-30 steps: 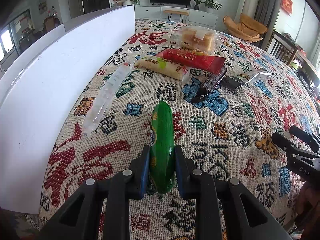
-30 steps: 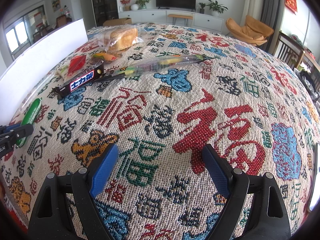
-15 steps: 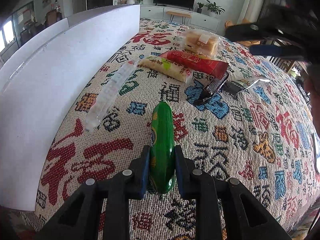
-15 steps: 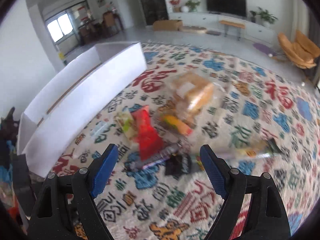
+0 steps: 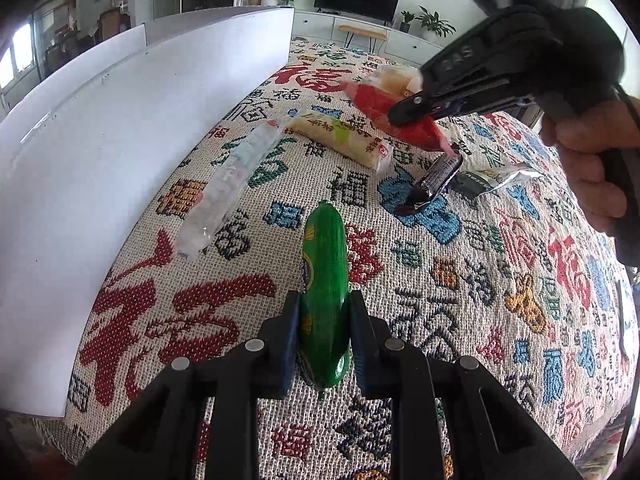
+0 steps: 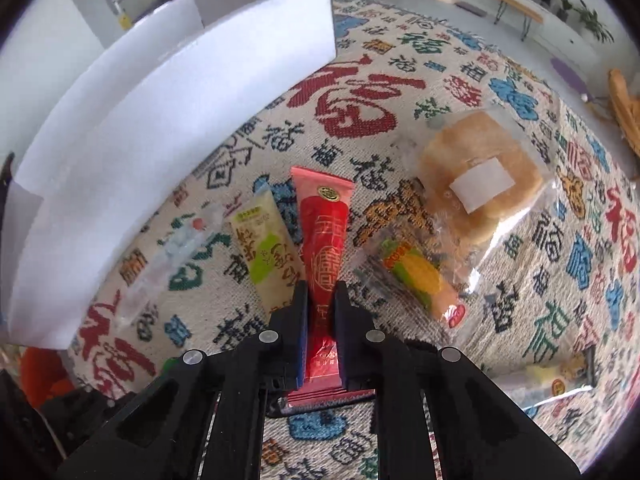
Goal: Organize snacks
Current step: 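Carry both snacks over the white box and open both tools to drop them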
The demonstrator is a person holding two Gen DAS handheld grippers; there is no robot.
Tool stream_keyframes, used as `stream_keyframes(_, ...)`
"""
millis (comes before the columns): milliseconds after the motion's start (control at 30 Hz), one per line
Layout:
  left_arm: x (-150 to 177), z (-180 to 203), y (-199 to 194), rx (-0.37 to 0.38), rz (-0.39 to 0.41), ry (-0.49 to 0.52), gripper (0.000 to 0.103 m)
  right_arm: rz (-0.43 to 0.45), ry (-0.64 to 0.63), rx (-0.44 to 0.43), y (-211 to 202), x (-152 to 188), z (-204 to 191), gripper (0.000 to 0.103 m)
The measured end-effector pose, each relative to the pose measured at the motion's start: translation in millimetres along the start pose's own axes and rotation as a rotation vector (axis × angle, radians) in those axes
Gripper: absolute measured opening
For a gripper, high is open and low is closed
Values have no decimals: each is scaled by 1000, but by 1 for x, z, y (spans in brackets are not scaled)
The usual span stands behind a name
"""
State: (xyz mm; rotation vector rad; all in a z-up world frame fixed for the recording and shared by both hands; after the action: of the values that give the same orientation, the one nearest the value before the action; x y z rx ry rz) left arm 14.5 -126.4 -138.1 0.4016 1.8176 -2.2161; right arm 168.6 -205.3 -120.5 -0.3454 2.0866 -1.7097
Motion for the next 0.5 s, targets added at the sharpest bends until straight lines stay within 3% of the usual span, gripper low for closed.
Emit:
stream_keyframes(100, 0, -3, -1, 15, 2, -13, 23, 61, 75, -115, -29, 27, 15, 12)
stream_keyframes(200, 0, -4, -1, 29, 0, -24, 23, 54, 168, -184, -46, 75, 39, 12)
stream_keyframes(367, -2, -3, -1, 53, 1, -30, 23, -24, 228, -63, -32, 149, 62, 15)
stream_keyframes(433, -2, -2, -1, 61, 4, -30, 23, -42, 233, -33, -20, 169, 68, 21)
stream_keyframes(500, -2, -3, -2, 72, 8, -33, 23, -30, 249, -49, -16, 176, 73, 34)
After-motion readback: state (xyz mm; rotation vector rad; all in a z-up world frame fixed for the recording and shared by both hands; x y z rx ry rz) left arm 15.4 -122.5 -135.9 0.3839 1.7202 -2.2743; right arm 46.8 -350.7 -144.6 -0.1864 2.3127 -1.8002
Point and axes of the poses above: each gripper's, at about its wrist camera, not at the fingertips, and y roughly the way its jaws point, z to its right, x to its underside, the point moved 5 cm from there along y, roughly the way its jaws point, and after that the axes turned 11 degrees about -z, right-handed, at the moved point
